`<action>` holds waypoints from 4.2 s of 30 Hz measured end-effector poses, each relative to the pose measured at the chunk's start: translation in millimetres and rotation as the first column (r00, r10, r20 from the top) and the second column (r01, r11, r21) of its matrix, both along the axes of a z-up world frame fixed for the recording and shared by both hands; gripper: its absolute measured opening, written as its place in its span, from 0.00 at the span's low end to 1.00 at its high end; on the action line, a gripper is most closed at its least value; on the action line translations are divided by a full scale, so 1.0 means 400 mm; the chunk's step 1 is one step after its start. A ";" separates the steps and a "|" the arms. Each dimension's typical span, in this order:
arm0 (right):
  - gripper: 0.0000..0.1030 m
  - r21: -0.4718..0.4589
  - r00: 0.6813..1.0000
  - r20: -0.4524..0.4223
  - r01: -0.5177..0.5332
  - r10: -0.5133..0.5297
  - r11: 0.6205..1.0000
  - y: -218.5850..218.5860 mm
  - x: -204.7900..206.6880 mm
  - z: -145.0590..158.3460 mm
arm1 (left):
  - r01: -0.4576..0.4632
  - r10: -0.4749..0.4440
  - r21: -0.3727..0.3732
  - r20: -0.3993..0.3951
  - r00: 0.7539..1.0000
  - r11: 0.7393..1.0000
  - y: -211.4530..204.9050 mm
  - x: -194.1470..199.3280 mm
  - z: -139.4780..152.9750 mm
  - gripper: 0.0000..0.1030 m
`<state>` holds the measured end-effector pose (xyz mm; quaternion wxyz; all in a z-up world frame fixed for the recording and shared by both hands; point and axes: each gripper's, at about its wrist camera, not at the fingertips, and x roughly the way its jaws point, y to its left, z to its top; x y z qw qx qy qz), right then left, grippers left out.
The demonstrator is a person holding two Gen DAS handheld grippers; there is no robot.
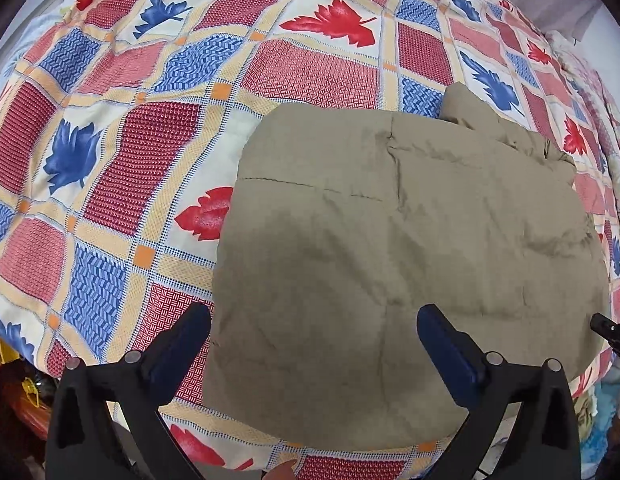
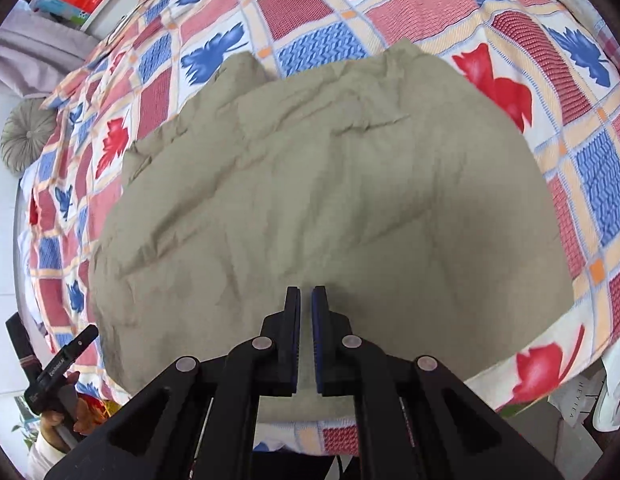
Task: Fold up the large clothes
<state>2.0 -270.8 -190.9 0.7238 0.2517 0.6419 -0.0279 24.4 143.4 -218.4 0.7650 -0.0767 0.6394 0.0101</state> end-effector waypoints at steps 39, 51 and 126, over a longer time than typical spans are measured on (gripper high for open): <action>0.89 0.068 0.985 -0.064 -0.158 0.162 0.985 0.252 -0.011 -0.079 | 0.115 -0.218 -0.612 -0.096 0.971 0.782 0.085 0.130 -0.247 1.00; 0.89 0.076 0.974 -0.045 -0.216 0.220 0.973 0.260 0.001 -0.037 | 0.224 -0.303 -0.565 -0.047 0.952 0.794 -0.014 0.157 -0.200 0.30; 0.81 0.174 0.973 0.123 0.171 -0.194 0.970 -0.178 -0.253 -0.090 | 0.461 -0.439 -0.056 0.221 0.871 0.886 -0.769 0.254 0.219 0.65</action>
